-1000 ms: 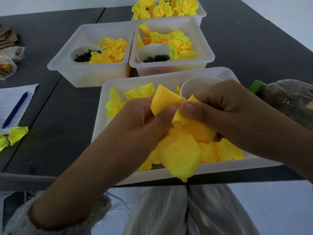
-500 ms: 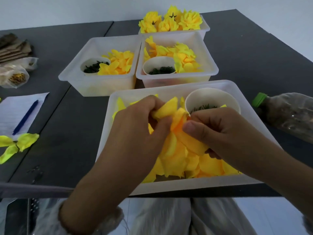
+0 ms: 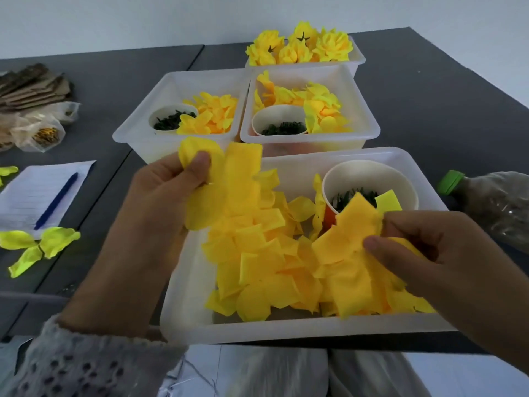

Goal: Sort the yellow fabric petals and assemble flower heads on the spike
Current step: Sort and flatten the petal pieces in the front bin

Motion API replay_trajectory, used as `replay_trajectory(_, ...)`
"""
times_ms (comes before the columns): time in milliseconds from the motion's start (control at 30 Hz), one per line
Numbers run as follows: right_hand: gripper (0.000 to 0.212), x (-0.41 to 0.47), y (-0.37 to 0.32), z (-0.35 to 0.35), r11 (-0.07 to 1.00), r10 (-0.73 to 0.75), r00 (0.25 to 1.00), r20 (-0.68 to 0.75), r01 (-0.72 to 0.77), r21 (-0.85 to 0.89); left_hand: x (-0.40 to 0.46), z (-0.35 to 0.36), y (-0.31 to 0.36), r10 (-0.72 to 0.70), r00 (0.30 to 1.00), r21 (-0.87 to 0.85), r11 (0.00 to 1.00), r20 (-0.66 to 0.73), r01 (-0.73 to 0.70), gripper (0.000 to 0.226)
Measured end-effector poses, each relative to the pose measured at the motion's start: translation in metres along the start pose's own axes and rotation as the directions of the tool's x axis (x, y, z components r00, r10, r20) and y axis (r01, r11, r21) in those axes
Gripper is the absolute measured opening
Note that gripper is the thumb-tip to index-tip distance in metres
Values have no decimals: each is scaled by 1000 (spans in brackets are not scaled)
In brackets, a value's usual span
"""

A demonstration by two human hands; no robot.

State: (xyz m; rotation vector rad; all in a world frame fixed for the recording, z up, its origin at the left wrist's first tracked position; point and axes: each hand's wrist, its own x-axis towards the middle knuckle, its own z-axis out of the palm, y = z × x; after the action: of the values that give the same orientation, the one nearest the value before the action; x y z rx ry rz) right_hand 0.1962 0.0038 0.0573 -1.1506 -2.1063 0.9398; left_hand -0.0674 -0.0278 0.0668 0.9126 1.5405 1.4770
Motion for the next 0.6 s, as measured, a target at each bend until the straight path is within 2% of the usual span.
replay_trajectory(100,35,0,0,-8,1000,16,1000,-24,-16,4,2,-4,-4,15,1000,85,996,6,-16,27)
replay_trajectory(267,12,0,-7,-10,997,37,997,-66,-32,75,-5,12,-7,66,997,167,983,48,-73,39)
replay_trajectory(333,28,0,-6,-8,994,66,995,-79,-59,94,-7,17,-4,90,994,171,980,62,-99,40)
replay_trajectory(433,46,0,-7,-6,1000,17,996,-84,-16,12,-9,22,-2,115,990,147,981,80,-126,40)
replay_trajectory(600,25,7,-14,0,998,13,999,42,-11,-56,-14,27,-1,50,994,52,997,94,-55,37)
